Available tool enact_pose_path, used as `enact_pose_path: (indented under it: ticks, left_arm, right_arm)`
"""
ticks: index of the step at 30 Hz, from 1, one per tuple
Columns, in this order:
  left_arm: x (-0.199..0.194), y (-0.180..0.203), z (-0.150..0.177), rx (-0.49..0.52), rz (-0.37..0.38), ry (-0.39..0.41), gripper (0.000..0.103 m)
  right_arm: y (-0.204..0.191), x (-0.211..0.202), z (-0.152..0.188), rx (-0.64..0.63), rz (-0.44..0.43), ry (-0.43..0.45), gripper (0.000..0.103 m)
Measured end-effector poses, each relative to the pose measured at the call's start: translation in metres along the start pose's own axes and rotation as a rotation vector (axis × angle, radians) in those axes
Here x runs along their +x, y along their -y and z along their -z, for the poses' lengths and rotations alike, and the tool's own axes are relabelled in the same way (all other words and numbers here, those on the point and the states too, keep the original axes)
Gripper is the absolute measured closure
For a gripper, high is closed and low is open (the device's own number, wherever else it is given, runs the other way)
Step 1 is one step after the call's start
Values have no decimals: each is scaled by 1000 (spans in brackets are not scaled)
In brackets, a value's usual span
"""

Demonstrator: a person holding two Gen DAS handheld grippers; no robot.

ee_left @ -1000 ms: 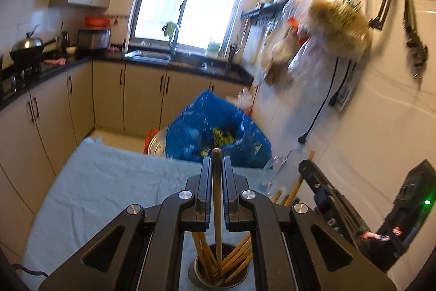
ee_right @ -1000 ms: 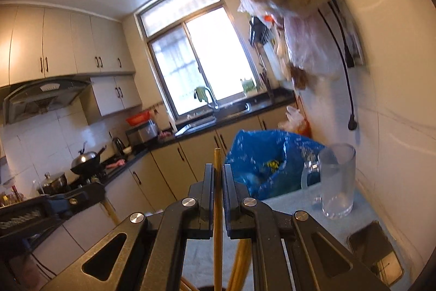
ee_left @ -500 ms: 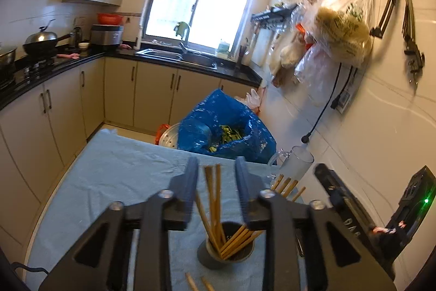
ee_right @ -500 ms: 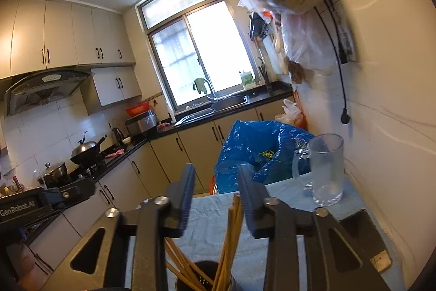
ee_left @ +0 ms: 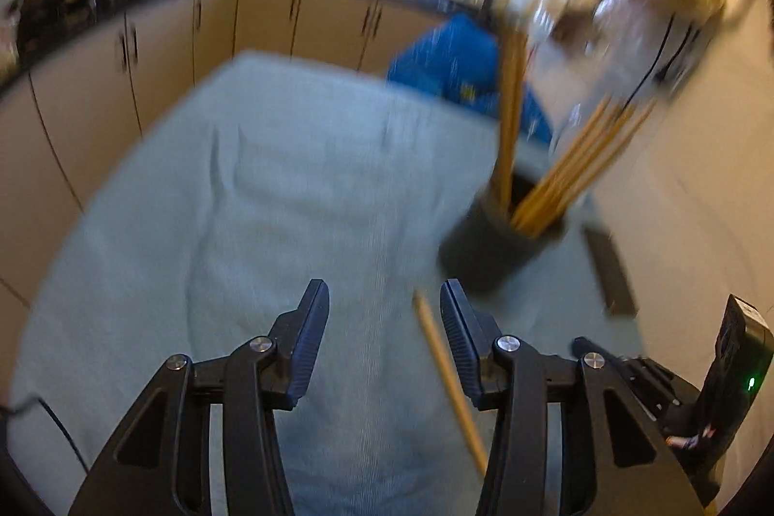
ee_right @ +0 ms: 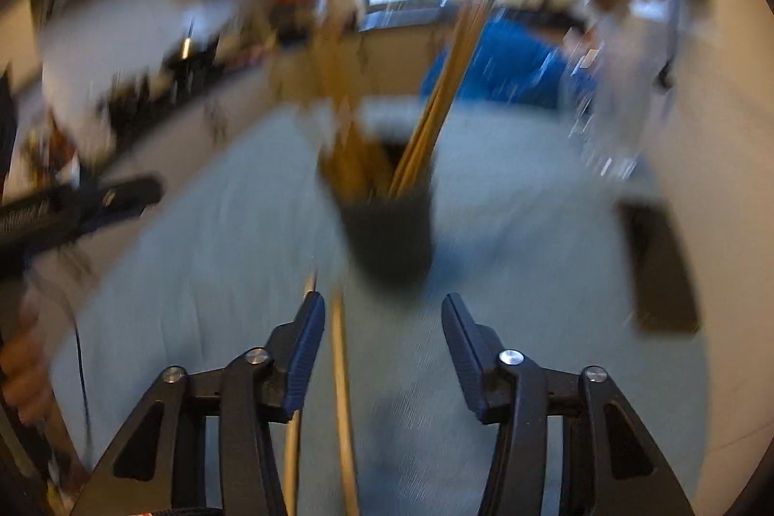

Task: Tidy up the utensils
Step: 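Close the left tool on the last chopstick while the right tool grasps another chopstick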

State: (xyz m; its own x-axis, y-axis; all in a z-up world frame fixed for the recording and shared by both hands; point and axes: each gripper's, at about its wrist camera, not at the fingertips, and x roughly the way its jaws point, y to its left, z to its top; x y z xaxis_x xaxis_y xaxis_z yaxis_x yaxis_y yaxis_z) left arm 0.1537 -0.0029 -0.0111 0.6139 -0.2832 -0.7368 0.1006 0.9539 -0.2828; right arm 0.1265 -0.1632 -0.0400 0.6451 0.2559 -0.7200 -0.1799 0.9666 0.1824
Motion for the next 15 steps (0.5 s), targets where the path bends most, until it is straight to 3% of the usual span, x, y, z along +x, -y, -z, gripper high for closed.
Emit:
enact_pose_path:
  ticks: [4,15]
  left_arm:
    - [34,2,22,32,-32,-89,57]
    - [73,41,31,143,-86,-149,57]
  right_arm:
    - [-7,25,27,-19,1,-79,64]
    - [0,19,48,5,54,-64,64]
